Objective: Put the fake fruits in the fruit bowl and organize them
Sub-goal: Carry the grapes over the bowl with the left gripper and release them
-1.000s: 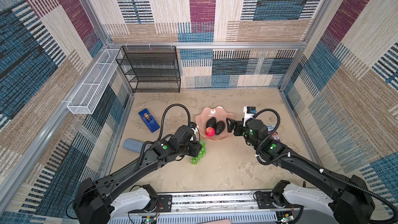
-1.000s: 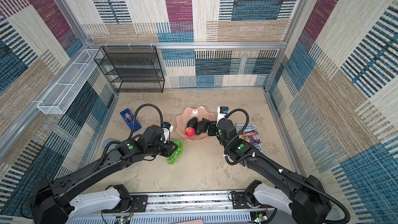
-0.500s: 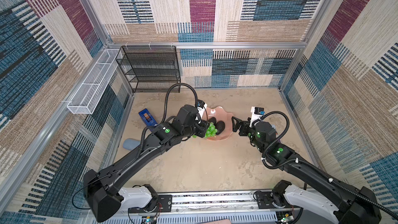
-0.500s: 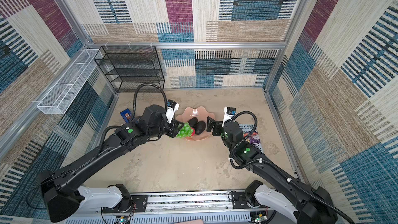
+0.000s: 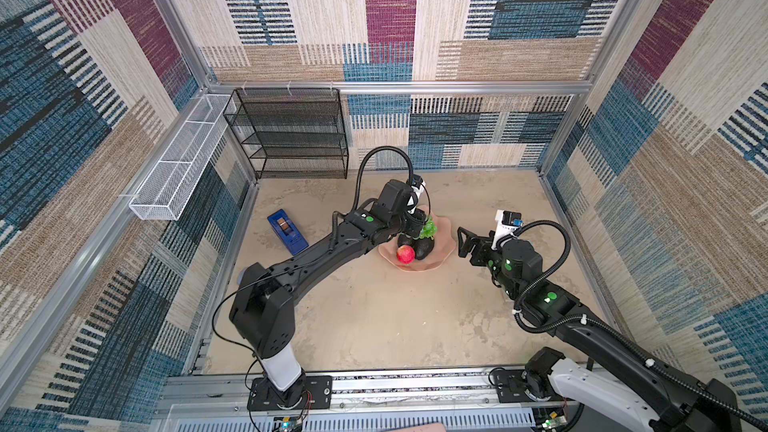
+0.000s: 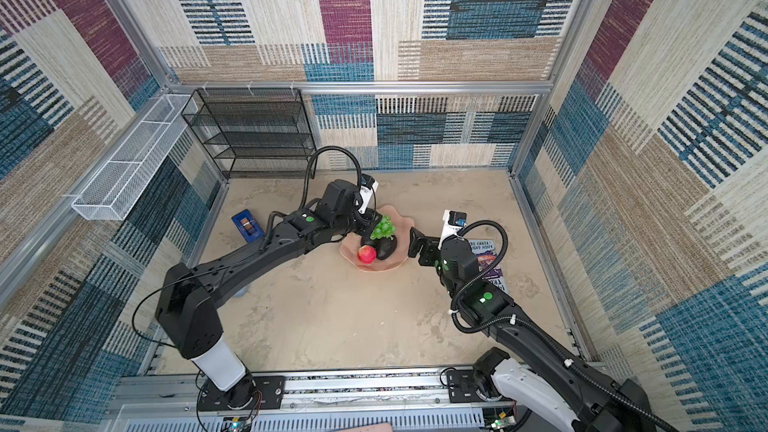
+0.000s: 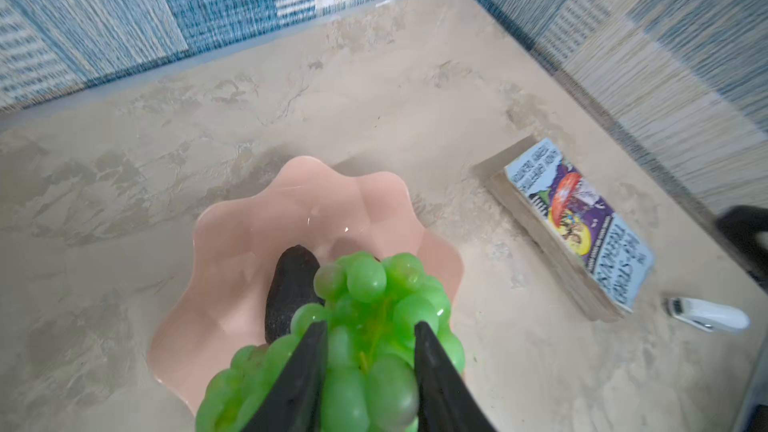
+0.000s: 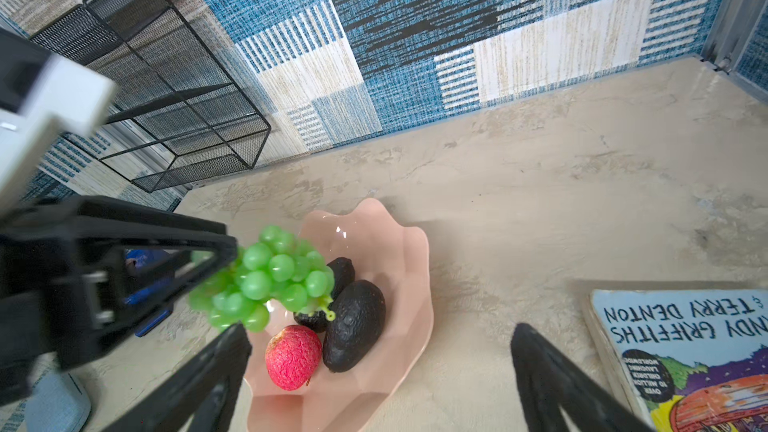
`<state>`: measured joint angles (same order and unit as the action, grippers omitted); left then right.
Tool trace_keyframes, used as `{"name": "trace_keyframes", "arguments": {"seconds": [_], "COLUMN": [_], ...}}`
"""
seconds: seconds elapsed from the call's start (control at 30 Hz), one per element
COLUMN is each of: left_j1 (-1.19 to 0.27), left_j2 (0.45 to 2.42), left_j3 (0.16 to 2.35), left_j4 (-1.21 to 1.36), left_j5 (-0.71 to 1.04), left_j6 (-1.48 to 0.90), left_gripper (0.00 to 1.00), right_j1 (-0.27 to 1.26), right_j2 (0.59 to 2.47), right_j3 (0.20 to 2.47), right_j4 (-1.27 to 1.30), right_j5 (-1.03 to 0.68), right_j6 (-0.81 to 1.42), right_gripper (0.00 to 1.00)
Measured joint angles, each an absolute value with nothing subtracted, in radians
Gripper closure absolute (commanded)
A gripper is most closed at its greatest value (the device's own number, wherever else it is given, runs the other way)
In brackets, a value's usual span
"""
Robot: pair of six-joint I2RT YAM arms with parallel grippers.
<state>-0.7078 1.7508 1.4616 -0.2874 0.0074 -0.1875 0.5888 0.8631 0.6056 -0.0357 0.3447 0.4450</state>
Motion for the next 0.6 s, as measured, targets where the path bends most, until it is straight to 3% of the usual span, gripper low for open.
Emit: {"name": "trace_keyframes", "arguments": {"seconds": [0.17, 0.37, 0.6], "left_j1": [-0.692, -0.694, -0.688], "left_j2": [1.842, 1.877, 1.747], "left_j3": [1.434, 1.409, 1.346], "left_j4": [-0.222, -0.191, -0.163], "left_j5": [0.017, 0.056, 0.050], "left_j6": [-0.207, -0.215, -0.215], "left_gripper": [0.58, 0.25, 0.10], "right_j1": [0.587, 0.581, 0.547], "right_j2": [0.840, 0.831, 0.852], "right_j3": [0.615, 0.625, 0.626], "right_j4": [-0.060, -0.076, -0.072], "right_j5": [0.347, 0.352, 0.344], "right_j6": [0.444, 0.435, 0.393], "right_gripper": [0.00, 0.00, 0.00]}}
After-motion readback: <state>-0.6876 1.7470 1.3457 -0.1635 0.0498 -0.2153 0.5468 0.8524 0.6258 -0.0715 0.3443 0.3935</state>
